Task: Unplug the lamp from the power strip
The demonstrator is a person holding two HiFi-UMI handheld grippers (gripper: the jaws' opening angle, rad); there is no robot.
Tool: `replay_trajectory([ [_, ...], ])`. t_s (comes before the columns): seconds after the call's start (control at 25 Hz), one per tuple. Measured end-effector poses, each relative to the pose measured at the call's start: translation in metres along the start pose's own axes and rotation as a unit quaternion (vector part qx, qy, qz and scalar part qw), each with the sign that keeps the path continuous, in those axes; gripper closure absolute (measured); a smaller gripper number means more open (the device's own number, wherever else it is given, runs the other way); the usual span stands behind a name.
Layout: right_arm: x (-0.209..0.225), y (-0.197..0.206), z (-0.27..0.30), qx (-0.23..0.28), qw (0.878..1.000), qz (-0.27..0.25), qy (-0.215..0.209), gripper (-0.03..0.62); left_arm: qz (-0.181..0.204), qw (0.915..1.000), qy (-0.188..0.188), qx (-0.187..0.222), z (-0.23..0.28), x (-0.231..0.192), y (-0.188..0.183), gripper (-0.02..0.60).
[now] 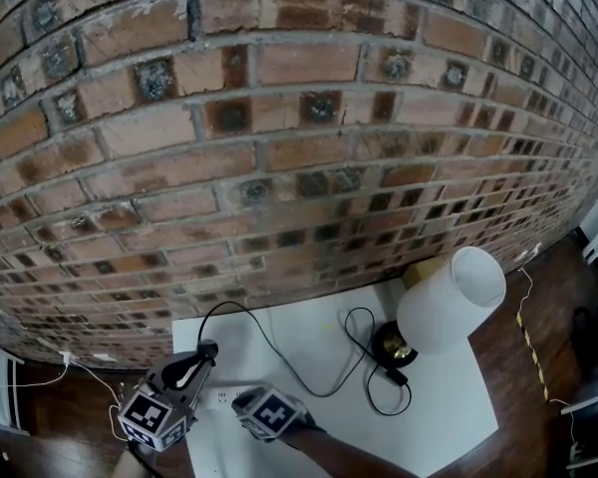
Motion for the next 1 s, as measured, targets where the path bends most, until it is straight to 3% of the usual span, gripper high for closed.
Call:
replay_trajectory([
  [0.16,0.0,0.002,0.001,0.001,1.0,-0.003,-0.001,0.595,0.001,0.9993,-0.033,0.019,0.001,-0.005,-0.012,0.519],
  [0.32,-0.02,0.029,0.015,-0.073,0.995,-0.023,-0.061,0.597,-0.01,0.9976,-0.064,0.026,0.005,-0.014,-0.023,0.517],
  [0.48,-0.012,0.045,0.008,-0.046,0.998,-0.034,-0.018,0.591,0.014,0.9983,-0.052,0.024,0.016,-0.014,-0.03,0.517],
  [0.6,-0.01,0.042,0.005,-0.058,0.997,-0.031,-0.033,0.591,0.013,0.999,-0.041,0.013,0.021,-0.006,-0.022,0.515],
  [0.88,-0.02,0.026,-0.016,-0.001,0.998,-0.034,-0.053,0.589,0.009,0.999,-0.043,0.005,0.043,-0.015,-0.024,0.515],
  [1.0,-0.026,0.023,-0.026,0.019,0.998,-0.035,-0.058,0.588,0.029,0.9991,-0.032,-0.006,0.057,-0.012,-0.029,0.515],
])
Point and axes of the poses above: the fingertips, and each gripper's own axes: z forward along the fingers, x to its right, y out of its underside, the point moved 9 cm from there along -z, backward along the fingers, and after that the axes turned 10 degrees about -y, right-handed, at the moved point
